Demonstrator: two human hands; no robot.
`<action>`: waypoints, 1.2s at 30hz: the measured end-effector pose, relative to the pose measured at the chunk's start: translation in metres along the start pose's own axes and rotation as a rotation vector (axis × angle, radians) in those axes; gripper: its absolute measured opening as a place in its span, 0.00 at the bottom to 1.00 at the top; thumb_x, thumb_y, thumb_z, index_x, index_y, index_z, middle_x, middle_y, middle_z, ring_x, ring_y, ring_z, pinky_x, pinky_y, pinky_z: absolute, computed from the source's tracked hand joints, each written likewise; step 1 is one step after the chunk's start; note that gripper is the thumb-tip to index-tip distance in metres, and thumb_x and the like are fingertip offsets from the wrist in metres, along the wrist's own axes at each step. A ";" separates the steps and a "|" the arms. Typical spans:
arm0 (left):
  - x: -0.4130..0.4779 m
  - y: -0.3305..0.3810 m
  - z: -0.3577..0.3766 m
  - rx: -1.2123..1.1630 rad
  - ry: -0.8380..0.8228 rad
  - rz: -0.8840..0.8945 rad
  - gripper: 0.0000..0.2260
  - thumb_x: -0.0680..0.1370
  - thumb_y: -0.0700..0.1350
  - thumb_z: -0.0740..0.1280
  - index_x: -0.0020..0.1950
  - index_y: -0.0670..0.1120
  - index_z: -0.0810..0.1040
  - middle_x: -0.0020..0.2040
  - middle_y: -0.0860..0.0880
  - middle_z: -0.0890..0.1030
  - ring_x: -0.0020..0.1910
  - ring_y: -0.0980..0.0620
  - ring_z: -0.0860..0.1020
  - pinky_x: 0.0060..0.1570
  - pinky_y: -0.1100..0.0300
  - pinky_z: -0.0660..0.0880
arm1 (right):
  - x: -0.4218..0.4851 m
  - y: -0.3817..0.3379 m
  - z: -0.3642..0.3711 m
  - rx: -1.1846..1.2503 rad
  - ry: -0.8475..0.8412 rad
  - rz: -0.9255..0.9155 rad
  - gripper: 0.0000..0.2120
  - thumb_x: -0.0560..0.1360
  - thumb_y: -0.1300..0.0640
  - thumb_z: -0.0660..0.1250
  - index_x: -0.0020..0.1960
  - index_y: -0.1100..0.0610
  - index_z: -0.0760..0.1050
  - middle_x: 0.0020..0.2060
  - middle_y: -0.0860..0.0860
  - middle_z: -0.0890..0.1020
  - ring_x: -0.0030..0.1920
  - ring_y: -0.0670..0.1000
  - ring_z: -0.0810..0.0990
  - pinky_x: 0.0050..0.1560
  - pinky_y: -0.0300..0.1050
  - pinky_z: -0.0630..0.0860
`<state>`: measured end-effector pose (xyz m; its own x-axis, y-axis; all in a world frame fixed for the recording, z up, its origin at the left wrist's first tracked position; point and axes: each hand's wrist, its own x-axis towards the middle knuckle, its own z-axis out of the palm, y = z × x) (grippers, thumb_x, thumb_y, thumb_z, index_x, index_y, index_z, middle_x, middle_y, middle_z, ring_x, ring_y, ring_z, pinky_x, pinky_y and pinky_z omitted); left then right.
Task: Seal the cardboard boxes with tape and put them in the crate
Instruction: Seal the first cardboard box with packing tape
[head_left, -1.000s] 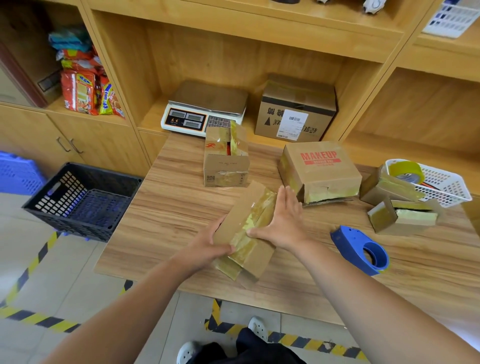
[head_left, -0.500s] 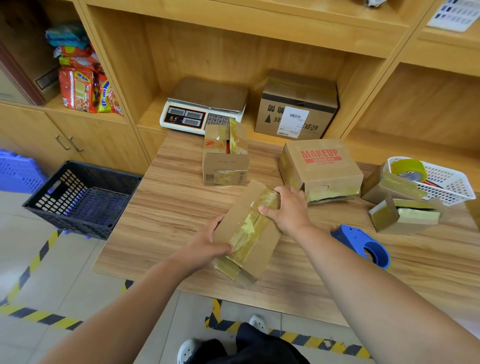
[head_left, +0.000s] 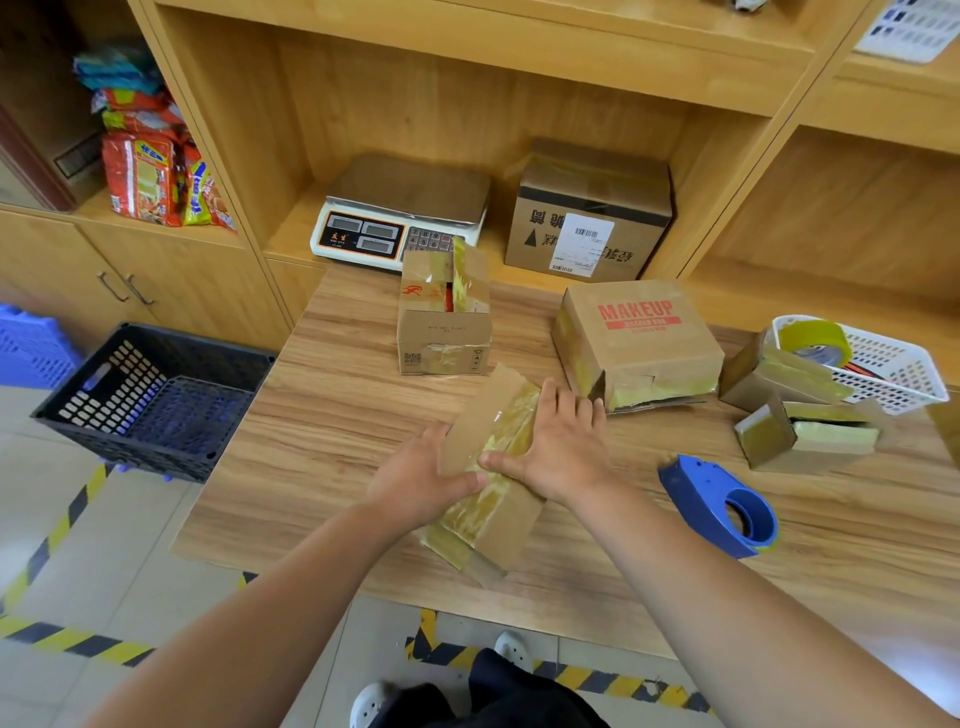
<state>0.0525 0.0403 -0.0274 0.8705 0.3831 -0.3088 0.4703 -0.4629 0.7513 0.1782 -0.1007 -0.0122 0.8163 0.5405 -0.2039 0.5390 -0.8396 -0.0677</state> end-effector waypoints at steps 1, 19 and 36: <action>0.000 0.000 0.000 0.005 0.009 -0.002 0.26 0.68 0.60 0.71 0.62 0.54 0.69 0.50 0.54 0.78 0.48 0.54 0.78 0.49 0.52 0.77 | 0.001 0.000 0.000 0.007 0.010 -0.002 0.65 0.55 0.17 0.50 0.77 0.60 0.42 0.72 0.56 0.57 0.71 0.60 0.55 0.74 0.60 0.46; 0.012 -0.004 -0.014 -0.091 -0.105 0.029 0.25 0.69 0.55 0.73 0.63 0.56 0.69 0.50 0.59 0.78 0.47 0.61 0.77 0.46 0.59 0.76 | 0.026 -0.002 -0.006 0.161 0.169 0.082 0.34 0.72 0.31 0.60 0.65 0.57 0.67 0.63 0.55 0.72 0.64 0.57 0.68 0.58 0.50 0.66; 0.037 0.028 0.000 0.859 0.193 0.186 0.36 0.77 0.66 0.47 0.76 0.41 0.52 0.68 0.44 0.68 0.65 0.45 0.69 0.61 0.51 0.67 | 0.027 0.009 -0.007 0.377 0.106 0.199 0.27 0.73 0.32 0.59 0.58 0.53 0.70 0.50 0.51 0.81 0.49 0.55 0.80 0.39 0.46 0.71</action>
<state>0.0984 0.0416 -0.0178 0.9403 0.3340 -0.0646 0.3378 -0.9393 0.0607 0.2062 -0.0938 -0.0117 0.9239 0.3525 -0.1486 0.2720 -0.8784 -0.3929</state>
